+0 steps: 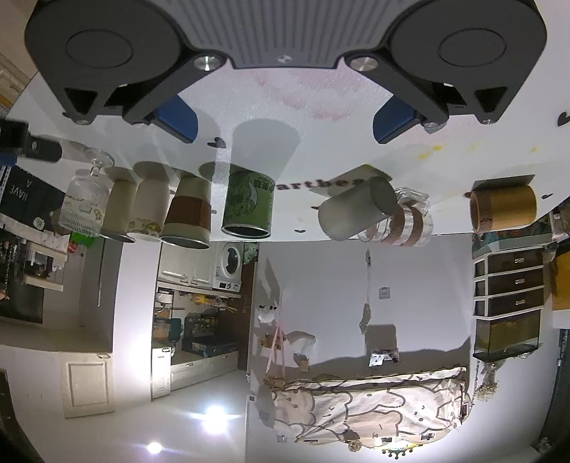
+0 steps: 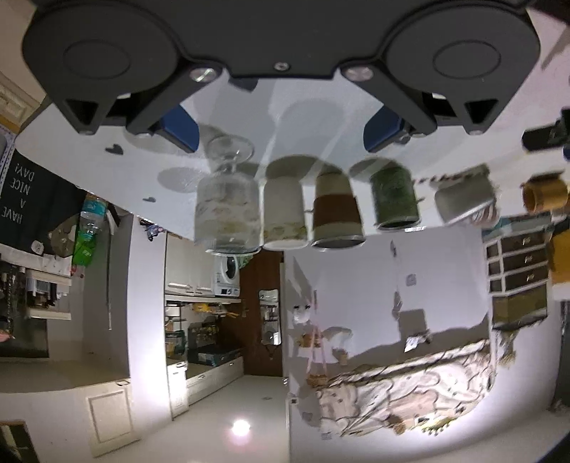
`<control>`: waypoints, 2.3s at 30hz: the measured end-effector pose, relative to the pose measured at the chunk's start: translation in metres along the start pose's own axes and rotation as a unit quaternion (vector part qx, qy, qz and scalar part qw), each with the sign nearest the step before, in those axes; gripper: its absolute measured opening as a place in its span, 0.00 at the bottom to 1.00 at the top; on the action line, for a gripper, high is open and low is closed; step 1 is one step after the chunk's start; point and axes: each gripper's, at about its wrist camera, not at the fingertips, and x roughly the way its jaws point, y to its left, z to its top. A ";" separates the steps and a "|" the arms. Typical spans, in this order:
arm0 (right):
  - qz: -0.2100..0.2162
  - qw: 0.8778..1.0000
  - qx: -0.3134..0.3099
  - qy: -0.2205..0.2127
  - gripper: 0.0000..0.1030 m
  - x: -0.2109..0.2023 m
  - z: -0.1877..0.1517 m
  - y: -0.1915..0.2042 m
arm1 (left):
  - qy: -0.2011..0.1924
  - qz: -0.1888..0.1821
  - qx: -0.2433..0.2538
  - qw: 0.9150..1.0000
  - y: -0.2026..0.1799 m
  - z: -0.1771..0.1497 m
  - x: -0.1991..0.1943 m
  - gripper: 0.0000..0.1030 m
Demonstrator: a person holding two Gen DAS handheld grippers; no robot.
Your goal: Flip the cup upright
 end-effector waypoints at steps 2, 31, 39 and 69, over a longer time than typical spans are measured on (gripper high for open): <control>0.004 1.000 -0.002 0.004 0.97 -0.003 -0.004 0.004 | 0.000 0.003 0.004 1.000 -0.002 -0.001 -0.002 1.00; 0.012 1.000 -0.013 0.007 0.97 -0.008 -0.009 0.008 | 0.008 0.010 0.007 1.000 -0.007 -0.007 -0.002 1.00; 0.012 1.000 -0.013 0.008 0.97 -0.007 -0.009 0.009 | 0.008 0.010 0.007 1.000 -0.007 -0.007 -0.002 1.00; 0.013 1.000 -0.016 0.006 0.97 -0.009 -0.007 0.009 | 0.008 0.010 0.009 1.000 -0.007 -0.007 -0.002 1.00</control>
